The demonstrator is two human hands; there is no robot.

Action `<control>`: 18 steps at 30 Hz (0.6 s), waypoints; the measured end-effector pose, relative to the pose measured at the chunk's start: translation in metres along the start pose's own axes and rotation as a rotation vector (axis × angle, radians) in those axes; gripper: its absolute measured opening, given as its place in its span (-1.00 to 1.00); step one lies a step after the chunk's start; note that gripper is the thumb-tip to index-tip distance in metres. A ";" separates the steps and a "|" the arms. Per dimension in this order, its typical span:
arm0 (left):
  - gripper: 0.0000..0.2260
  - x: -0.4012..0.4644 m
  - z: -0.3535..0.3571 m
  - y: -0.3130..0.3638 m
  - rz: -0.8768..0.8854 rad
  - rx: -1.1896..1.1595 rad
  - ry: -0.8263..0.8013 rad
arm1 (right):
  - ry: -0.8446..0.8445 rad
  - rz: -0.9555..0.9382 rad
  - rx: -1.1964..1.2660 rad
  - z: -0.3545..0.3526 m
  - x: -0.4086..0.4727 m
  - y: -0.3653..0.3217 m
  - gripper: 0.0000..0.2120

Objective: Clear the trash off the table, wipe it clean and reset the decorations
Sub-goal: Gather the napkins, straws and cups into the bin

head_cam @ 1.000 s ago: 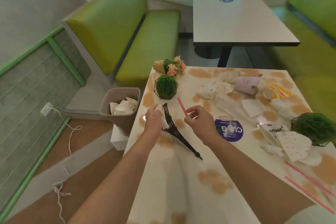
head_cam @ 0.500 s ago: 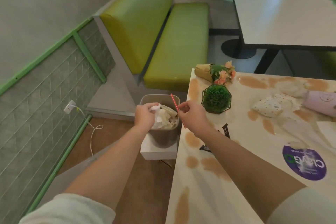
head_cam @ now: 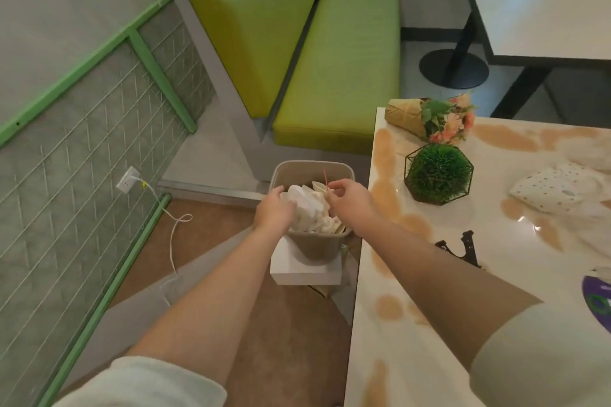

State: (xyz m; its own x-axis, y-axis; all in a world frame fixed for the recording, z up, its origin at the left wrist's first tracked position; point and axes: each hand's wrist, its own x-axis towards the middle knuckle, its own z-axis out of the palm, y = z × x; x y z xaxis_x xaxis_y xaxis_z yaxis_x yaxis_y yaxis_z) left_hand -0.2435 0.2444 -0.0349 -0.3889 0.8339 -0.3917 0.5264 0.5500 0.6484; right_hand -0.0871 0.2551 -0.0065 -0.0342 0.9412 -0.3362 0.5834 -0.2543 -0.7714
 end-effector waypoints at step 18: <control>-0.88 -0.148 0.077 0.091 0.317 -0.143 -0.115 | 0.230 0.015 0.235 -0.132 -0.130 0.075 -0.86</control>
State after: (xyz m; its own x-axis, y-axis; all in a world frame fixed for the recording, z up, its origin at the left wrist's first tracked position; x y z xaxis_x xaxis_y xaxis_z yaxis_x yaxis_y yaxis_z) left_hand -0.0800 0.1743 0.0316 -0.1317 0.9661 -0.2219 0.4930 0.2580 0.8309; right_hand 0.0680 0.1425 0.0505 0.1728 0.9556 -0.2385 0.3783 -0.2880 -0.8797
